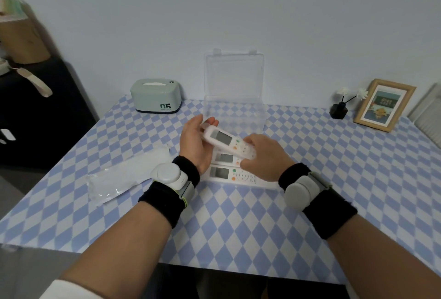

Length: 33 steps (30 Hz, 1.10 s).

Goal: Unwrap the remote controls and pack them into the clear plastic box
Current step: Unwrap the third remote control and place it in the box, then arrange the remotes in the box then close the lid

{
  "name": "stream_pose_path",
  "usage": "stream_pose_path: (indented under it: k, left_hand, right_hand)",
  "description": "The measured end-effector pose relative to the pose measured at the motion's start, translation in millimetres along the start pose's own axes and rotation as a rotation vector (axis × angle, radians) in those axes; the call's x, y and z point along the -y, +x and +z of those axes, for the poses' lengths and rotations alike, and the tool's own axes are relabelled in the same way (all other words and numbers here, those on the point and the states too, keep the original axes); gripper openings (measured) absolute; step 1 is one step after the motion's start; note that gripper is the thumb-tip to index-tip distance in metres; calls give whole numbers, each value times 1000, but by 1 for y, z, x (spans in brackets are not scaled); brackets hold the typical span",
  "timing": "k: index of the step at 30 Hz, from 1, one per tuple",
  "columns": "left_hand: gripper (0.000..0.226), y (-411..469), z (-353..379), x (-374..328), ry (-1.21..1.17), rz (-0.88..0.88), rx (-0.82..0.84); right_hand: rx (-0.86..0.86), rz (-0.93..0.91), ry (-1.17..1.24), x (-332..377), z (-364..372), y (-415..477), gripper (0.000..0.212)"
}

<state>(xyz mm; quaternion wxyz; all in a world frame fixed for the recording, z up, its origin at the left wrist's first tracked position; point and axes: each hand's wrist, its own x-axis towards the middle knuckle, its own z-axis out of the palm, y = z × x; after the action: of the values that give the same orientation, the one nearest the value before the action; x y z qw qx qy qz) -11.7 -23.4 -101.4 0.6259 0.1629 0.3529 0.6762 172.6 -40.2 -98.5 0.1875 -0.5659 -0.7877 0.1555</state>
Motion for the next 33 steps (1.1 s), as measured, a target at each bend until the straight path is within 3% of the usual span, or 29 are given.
stream_pose_path:
  k: [3,12,20,24,33]
  left_hand:
    - [9,13,-10,-10,229,131,-100]
    - [1,46,-27,-12,771,272,-68]
    - [39,81,-20,4,1525,542,120]
    - [48,107,-8,7,1747,424,136]
    - [26,115,-8,8,1747,345,121]
  right_hand:
    - [38,46,-89,-20,-2,13,54]
    - [249,54,-195,-42,19,46,46]
    - [455,19,-189,-45,20,63,65]
    - [506,-44,-227,-47,17,72,63]
    - [312,49,34,-75,-12,60,46]
